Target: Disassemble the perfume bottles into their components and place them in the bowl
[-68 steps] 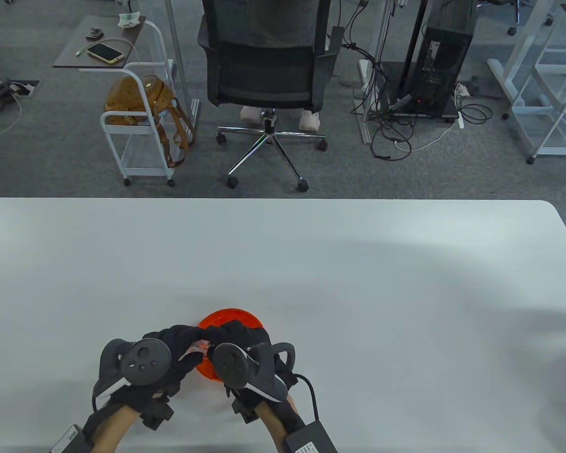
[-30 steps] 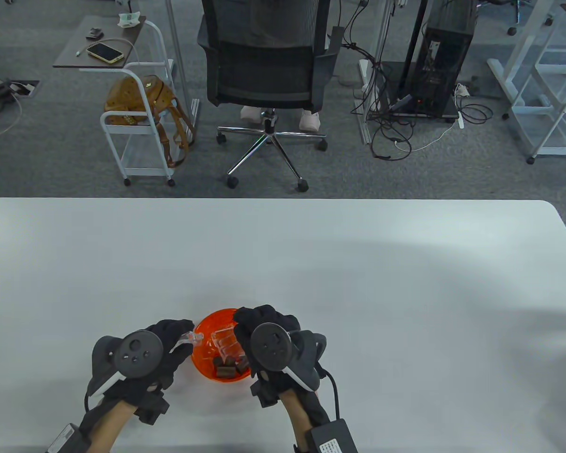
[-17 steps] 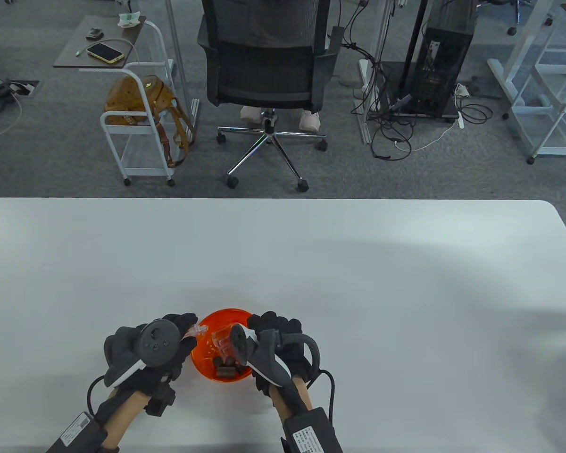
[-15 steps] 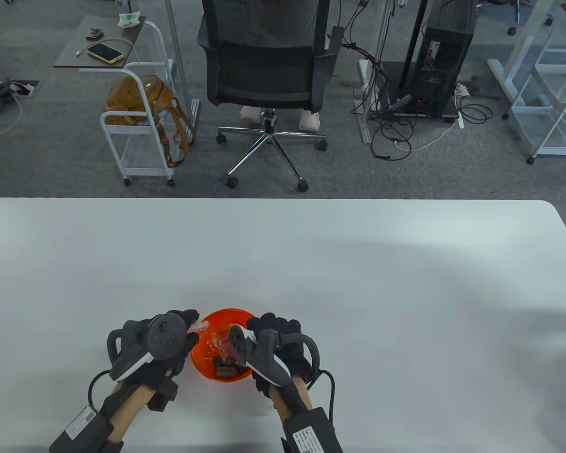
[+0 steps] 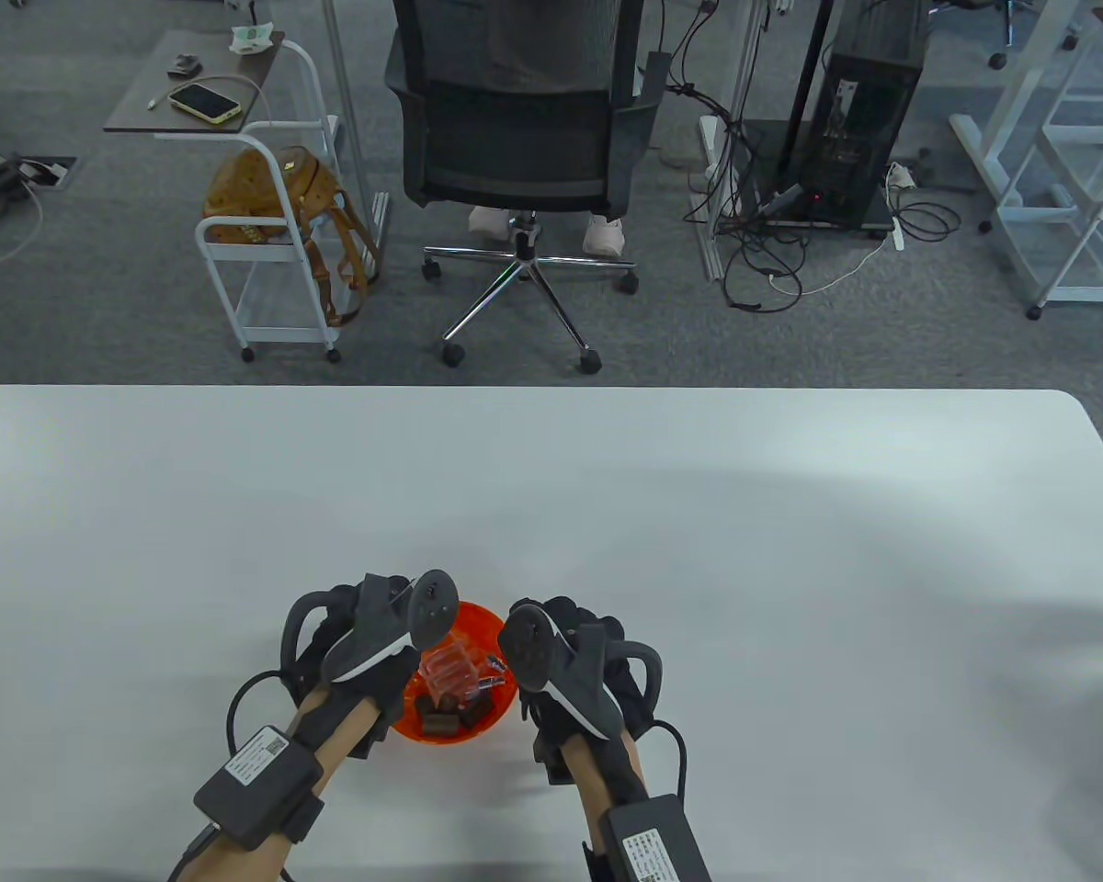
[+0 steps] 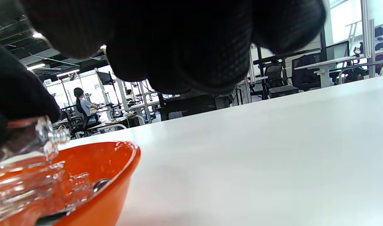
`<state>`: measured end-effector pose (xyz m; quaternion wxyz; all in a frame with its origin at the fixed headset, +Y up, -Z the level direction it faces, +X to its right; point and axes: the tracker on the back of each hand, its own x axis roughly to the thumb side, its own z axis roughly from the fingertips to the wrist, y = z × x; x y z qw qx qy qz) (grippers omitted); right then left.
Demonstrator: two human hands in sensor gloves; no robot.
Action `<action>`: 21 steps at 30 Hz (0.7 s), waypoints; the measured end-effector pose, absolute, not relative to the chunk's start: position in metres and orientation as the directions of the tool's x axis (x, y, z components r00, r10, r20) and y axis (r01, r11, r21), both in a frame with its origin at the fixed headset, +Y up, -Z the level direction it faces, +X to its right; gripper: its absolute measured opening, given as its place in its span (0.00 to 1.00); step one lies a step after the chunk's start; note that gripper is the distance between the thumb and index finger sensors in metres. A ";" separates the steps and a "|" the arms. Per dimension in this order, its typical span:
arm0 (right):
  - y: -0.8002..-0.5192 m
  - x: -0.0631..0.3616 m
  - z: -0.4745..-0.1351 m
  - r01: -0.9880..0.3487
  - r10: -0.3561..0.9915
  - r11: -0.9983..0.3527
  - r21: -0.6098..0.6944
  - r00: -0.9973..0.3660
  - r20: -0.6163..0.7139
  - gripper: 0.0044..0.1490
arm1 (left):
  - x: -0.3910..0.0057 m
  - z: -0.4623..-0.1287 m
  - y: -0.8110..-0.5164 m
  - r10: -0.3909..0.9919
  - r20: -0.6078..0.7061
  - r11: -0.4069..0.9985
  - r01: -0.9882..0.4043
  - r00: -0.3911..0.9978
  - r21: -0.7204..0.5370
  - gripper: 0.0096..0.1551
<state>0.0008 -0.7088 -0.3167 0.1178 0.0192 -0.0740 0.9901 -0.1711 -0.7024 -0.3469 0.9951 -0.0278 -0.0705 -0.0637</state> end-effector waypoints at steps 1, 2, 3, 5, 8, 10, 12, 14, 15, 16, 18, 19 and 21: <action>-0.709 0.001 -0.317 -0.237 0.232 -0.961 -0.139 -0.971 0.054 0.30 | -0.169 -0.347 -0.704 -0.134 0.147 0.989 0.142 0.980 -0.045 0.32; -0.710 0.001 -0.317 -0.234 0.229 -0.963 -0.132 -0.972 0.054 0.30 | -0.167 -0.347 -0.706 -0.152 0.151 0.986 0.160 0.977 -0.044 0.32; -0.711 0.001 -0.317 -0.230 0.225 -0.965 -0.127 -0.973 0.054 0.30 | -0.165 -0.347 -0.708 -0.168 0.154 0.983 0.177 0.974 -0.045 0.31; -0.712 0.001 -0.317 -0.222 0.217 -0.968 -0.116 -0.975 0.056 0.30 | -0.162 -0.347 -0.712 -0.191 0.159 0.979 0.201 0.968 -0.045 0.32; -0.714 0.001 -0.318 -0.221 0.216 -0.970 -0.101 -0.975 0.055 0.31 | -0.160 -0.346 -0.713 -0.214 0.163 0.974 0.222 0.963 -0.034 0.32; -0.715 0.001 -0.318 -0.221 0.217 -0.970 -0.097 -0.975 0.054 0.30 | -0.161 -0.346 -0.713 -0.212 0.164 0.974 0.222 0.963 -0.042 0.32; -0.714 0.002 -0.317 -0.222 0.218 -0.971 -0.090 -0.975 0.052 0.30 | -0.163 -0.346 -0.712 -0.198 0.163 0.976 0.210 0.967 -0.058 0.33; -0.713 0.002 -0.317 -0.222 0.219 -0.971 -0.085 -0.975 0.050 0.30 | -0.167 -0.345 -0.708 -0.174 0.154 0.982 0.183 0.973 -0.049 0.33; -0.713 0.002 -0.316 -0.222 0.219 -0.972 -0.083 -0.975 0.049 0.30 | -0.170 -0.345 -0.706 -0.156 0.149 0.985 0.165 0.977 -0.052 0.34; -0.713 0.003 -0.316 -0.222 0.219 -0.972 -0.081 -0.975 0.048 0.30 | -0.173 -0.344 -0.703 -0.138 0.142 0.988 0.146 0.980 -0.055 0.34; -0.712 0.003 -0.316 -0.222 0.219 -0.972 -0.082 -0.975 0.048 0.30 | -0.179 -0.342 -0.699 -0.109 0.131 0.992 0.116 0.985 -0.049 0.34; -0.712 0.003 -0.315 -0.221 0.218 -0.972 -0.077 -0.975 0.047 0.30 | -0.183 -0.341 -0.696 -0.092 0.123 0.994 0.099 0.988 -0.050 0.34; -0.712 0.003 -0.315 -0.221 0.218 -0.972 -0.077 -0.975 0.046 0.31 | -0.192 -0.340 -0.691 -0.062 0.111 0.997 0.068 0.992 -0.049 0.35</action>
